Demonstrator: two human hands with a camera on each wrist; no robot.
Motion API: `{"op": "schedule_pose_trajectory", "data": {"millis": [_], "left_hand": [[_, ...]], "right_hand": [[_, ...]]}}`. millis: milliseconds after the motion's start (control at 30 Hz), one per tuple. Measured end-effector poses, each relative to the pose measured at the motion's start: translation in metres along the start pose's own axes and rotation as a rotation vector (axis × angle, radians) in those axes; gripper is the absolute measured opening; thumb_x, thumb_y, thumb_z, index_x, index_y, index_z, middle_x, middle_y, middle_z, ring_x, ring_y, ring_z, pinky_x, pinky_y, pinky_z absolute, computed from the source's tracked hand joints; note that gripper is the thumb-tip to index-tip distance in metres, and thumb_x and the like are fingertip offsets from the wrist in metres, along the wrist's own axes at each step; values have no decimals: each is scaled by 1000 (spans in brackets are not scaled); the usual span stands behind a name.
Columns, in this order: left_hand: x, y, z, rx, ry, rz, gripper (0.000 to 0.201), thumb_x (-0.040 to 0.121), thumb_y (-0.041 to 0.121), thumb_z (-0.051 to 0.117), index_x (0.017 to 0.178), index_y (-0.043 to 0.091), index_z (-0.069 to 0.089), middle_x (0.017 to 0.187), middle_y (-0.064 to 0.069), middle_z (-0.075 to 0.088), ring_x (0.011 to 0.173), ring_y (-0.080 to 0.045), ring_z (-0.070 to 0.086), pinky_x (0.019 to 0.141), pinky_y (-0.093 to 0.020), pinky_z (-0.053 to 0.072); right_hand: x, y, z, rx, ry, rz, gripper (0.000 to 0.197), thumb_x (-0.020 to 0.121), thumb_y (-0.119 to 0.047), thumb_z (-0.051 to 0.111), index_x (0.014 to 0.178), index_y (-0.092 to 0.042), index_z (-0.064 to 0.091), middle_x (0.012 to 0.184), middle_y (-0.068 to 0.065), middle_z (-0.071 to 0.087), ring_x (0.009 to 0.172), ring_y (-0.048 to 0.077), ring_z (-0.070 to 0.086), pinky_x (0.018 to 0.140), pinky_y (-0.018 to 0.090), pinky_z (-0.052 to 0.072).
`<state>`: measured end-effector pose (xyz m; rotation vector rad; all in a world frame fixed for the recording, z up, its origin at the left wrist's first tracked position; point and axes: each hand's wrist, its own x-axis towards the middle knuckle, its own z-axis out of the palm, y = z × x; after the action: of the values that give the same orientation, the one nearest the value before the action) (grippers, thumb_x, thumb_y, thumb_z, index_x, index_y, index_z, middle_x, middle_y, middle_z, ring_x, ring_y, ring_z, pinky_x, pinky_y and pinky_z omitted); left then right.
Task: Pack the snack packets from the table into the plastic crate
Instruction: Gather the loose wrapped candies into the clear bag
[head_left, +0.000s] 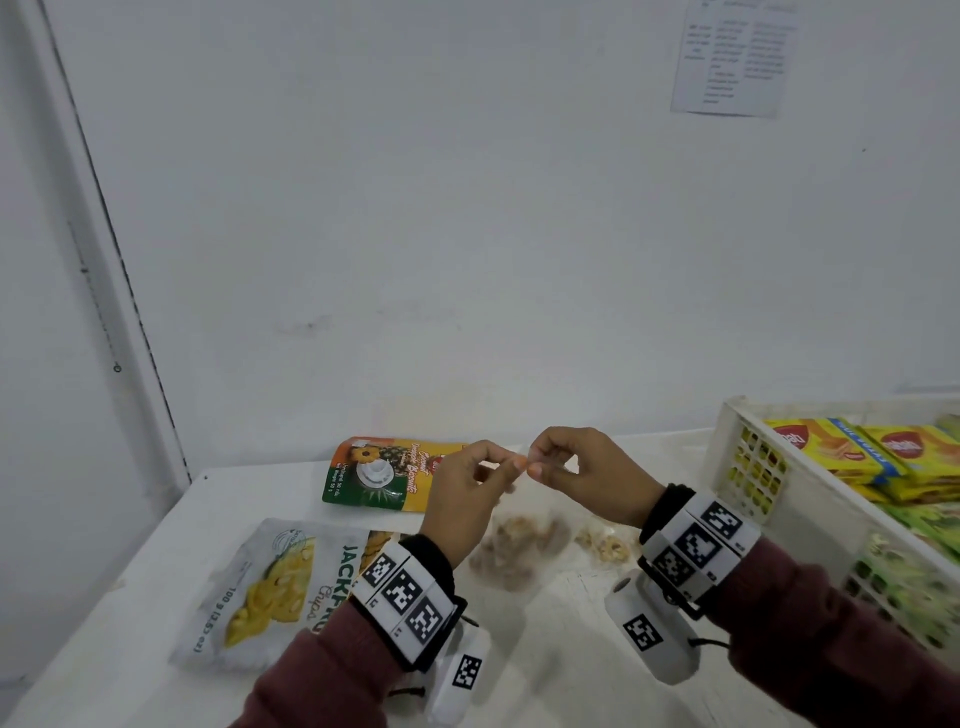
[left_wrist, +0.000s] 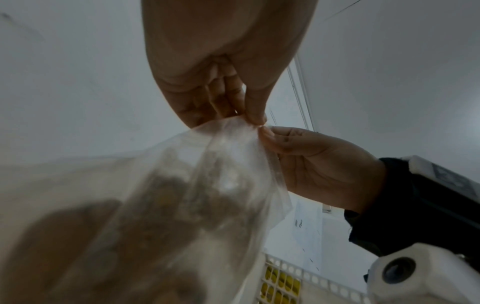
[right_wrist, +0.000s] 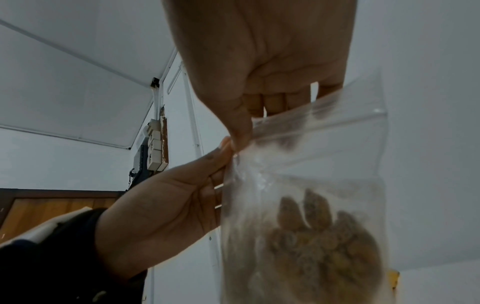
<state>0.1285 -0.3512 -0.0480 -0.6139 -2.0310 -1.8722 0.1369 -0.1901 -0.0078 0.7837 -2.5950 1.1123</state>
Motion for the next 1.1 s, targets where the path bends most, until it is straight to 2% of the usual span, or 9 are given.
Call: {"op": "schedule_pose_trajectory", "data": {"millis": [167, 267, 433, 633, 733, 867, 933, 1000, 1100], "left_hand": [[-1, -1, -2, 42, -11, 58, 14, 78, 33, 61, 67, 25, 62, 59, 18, 62, 59, 3, 52, 59, -10, 41], [-3, -2, -2, 10, -2, 60, 24, 74, 46, 60, 67, 23, 62, 61, 11, 62, 61, -3, 53, 60, -14, 41], [-6, 3, 0, -11, 3, 20, 14, 90, 11, 57, 76, 7, 60, 71, -2, 62, 59, 6, 55, 60, -7, 40], [-19, 7, 15, -174, -107, -93, 5, 85, 11, 62, 83, 15, 63, 71, 8, 68, 67, -7, 66, 60, -13, 48], [-20, 5, 20, -129, -77, -74, 10, 86, 9, 62, 78, 15, 66, 66, 7, 69, 62, -5, 65, 57, -15, 48], [-20, 5, 24, -111, -51, -56, 14, 83, 18, 65, 71, 12, 64, 62, 8, 67, 63, -6, 60, 62, -19, 48], [-19, 6, 25, -127, -35, -71, 15, 85, 14, 64, 72, 9, 62, 64, 8, 68, 68, -10, 60, 67, -24, 48], [-19, 9, 28, -186, -34, -109, 15, 88, 8, 57, 74, 8, 60, 67, 7, 70, 71, -7, 64, 70, -21, 50], [-24, 16, 38, -273, -78, -156, 13, 91, 6, 51, 80, 8, 59, 73, 4, 72, 72, -5, 68, 70, -18, 53]], "right_hand": [[-3, -3, 10, -70, 92, -25, 32, 87, -14, 61, 69, -37, 47, 73, -19, 51, 71, 1, 48, 77, 23, 40], [-5, -7, 9, -79, 119, 3, 30, 86, -19, 63, 68, -38, 49, 71, -19, 54, 70, 2, 47, 79, 28, 40], [-17, -4, -1, -81, 95, 94, 24, 84, -26, 66, 70, -40, 52, 76, -16, 61, 71, 3, 51, 89, 36, 42], [-32, 1, -1, -121, 141, 73, 18, 84, -36, 55, 69, -42, 47, 66, -20, 58, 77, 1, 53, 95, 45, 39], [-37, -1, -2, -128, 134, 57, 12, 77, -40, 51, 67, -44, 45, 78, -38, 56, 80, -7, 51, 95, 42, 35], [-44, 4, -10, -87, 134, 136, 14, 73, -50, 63, 68, -43, 51, 70, -24, 60, 78, -4, 52, 98, 38, 32], [-51, 9, -16, -78, 135, 155, 23, 63, -63, 58, 70, -42, 52, 71, -27, 60, 78, -5, 52, 94, 36, 32], [-56, 14, -21, -47, 141, 158, 28, 59, -66, 52, 67, -40, 54, 71, -33, 59, 74, -4, 54, 91, 42, 37], [-63, 22, -27, -16, 151, 146, 25, 64, -63, 50, 63, -40, 57, 70, -29, 60, 70, -2, 54, 91, 48, 39]]}}
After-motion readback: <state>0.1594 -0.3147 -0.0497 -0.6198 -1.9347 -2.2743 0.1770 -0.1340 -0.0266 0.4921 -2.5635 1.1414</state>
